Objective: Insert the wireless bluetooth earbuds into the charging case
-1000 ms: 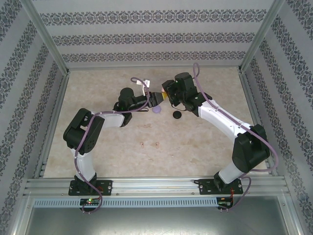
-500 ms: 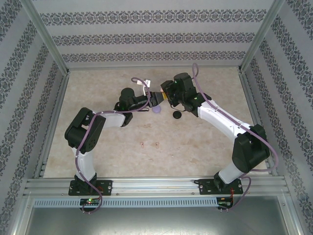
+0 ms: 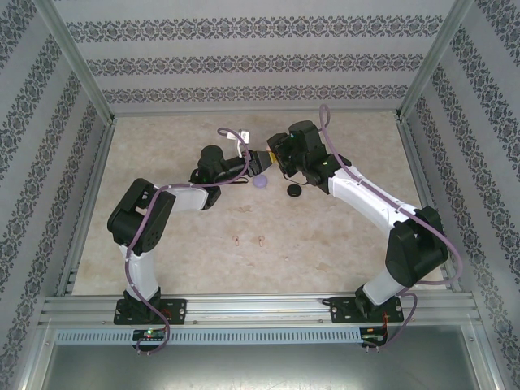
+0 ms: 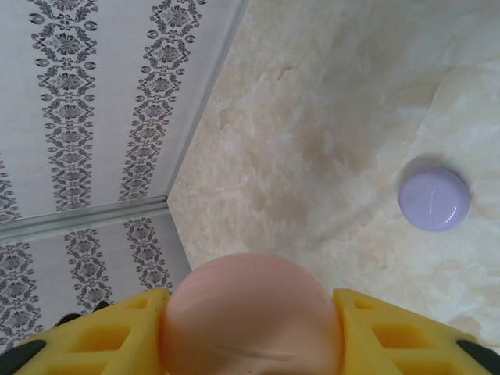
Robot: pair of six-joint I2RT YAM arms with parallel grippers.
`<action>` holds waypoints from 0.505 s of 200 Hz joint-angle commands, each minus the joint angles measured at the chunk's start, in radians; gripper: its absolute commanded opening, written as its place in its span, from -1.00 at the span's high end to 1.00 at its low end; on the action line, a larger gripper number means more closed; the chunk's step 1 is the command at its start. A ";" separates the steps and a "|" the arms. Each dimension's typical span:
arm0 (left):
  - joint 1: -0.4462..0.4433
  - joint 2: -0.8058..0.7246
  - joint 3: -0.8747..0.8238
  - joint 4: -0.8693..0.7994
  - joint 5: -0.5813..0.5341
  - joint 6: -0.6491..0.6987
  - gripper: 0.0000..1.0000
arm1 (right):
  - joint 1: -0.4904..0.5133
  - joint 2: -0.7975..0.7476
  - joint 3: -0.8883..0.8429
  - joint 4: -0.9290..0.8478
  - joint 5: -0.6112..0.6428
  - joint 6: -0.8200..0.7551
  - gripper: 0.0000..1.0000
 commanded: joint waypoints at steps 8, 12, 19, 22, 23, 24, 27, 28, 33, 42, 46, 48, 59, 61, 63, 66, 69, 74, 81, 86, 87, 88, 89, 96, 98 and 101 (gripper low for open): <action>-0.009 -0.014 0.026 0.046 -0.028 0.004 0.11 | 0.007 -0.018 -0.012 0.021 -0.007 0.004 0.32; -0.009 -0.013 0.026 0.045 -0.026 0.004 0.11 | 0.007 -0.018 -0.013 0.021 -0.007 0.004 0.32; -0.009 -0.014 0.029 0.043 -0.026 0.006 0.11 | 0.007 -0.019 -0.015 0.023 -0.008 0.005 0.32; -0.009 -0.014 0.028 0.043 -0.026 0.005 0.11 | 0.006 -0.018 -0.015 0.023 -0.009 0.005 0.32; -0.010 -0.014 0.029 0.043 -0.026 0.005 0.11 | 0.006 -0.018 -0.015 0.023 -0.008 0.005 0.32; -0.009 -0.014 0.028 0.043 -0.026 0.006 0.11 | 0.006 -0.018 -0.015 0.023 -0.008 0.004 0.32; -0.009 -0.013 0.030 0.043 -0.027 0.006 0.11 | 0.005 -0.018 -0.015 0.022 -0.009 0.004 0.32; -0.009 -0.013 0.030 0.043 -0.028 0.006 0.11 | 0.005 -0.019 -0.015 0.022 -0.009 0.004 0.32; -0.010 -0.013 0.031 0.043 -0.026 0.006 0.12 | 0.006 -0.018 -0.015 0.023 -0.010 0.004 0.32; -0.009 -0.014 0.031 0.043 -0.026 0.007 0.13 | 0.006 -0.016 -0.016 0.023 -0.010 0.004 0.32; -0.008 -0.013 0.031 0.043 -0.027 0.007 0.15 | 0.006 -0.017 -0.017 0.022 -0.010 0.004 0.32; -0.008 -0.013 0.031 0.043 -0.027 0.008 0.17 | 0.005 -0.017 -0.017 0.022 -0.011 0.004 0.32; -0.008 -0.015 0.028 0.047 -0.030 0.009 0.26 | 0.006 -0.017 -0.017 0.023 -0.011 0.003 0.32; -0.008 -0.015 0.028 0.046 -0.032 0.009 0.28 | 0.006 -0.016 -0.017 0.022 -0.012 0.004 0.32; -0.008 -0.016 0.028 0.046 -0.032 0.008 0.31 | 0.006 -0.017 -0.016 0.022 -0.012 0.004 0.32; -0.008 -0.015 0.028 0.046 -0.033 0.009 0.34 | 0.005 -0.017 -0.018 0.023 -0.011 0.004 0.32; -0.008 -0.015 0.028 0.046 -0.034 0.009 0.36 | 0.006 -0.016 -0.018 0.024 -0.012 0.005 0.32; -0.008 -0.015 0.030 0.046 -0.034 0.009 0.37 | 0.005 -0.016 -0.021 0.026 -0.011 0.007 0.32; -0.008 -0.016 0.031 0.044 -0.032 0.009 0.39 | 0.006 -0.019 -0.021 0.028 -0.012 0.007 0.32; -0.008 -0.016 0.032 0.044 -0.032 0.010 0.42 | 0.005 -0.018 -0.021 0.028 -0.012 0.007 0.32; -0.008 -0.016 0.032 0.044 -0.032 0.010 0.43 | 0.005 -0.018 -0.022 0.029 -0.012 0.006 0.32; -0.008 -0.015 0.032 0.044 -0.032 0.010 0.43 | 0.005 -0.019 -0.022 0.029 -0.012 0.007 0.32; -0.008 -0.015 0.032 0.044 -0.031 0.011 0.44 | 0.006 -0.019 -0.021 0.029 -0.010 0.007 0.32; -0.008 -0.016 0.032 0.044 -0.031 0.011 0.52 | 0.006 -0.020 -0.020 0.028 -0.010 0.007 0.32; -0.008 -0.016 0.032 0.044 -0.031 0.011 0.54 | 0.006 -0.020 -0.020 0.028 -0.010 0.007 0.32; -0.008 -0.016 0.032 0.043 -0.031 0.010 0.57 | 0.005 -0.021 -0.019 0.028 -0.009 0.006 0.32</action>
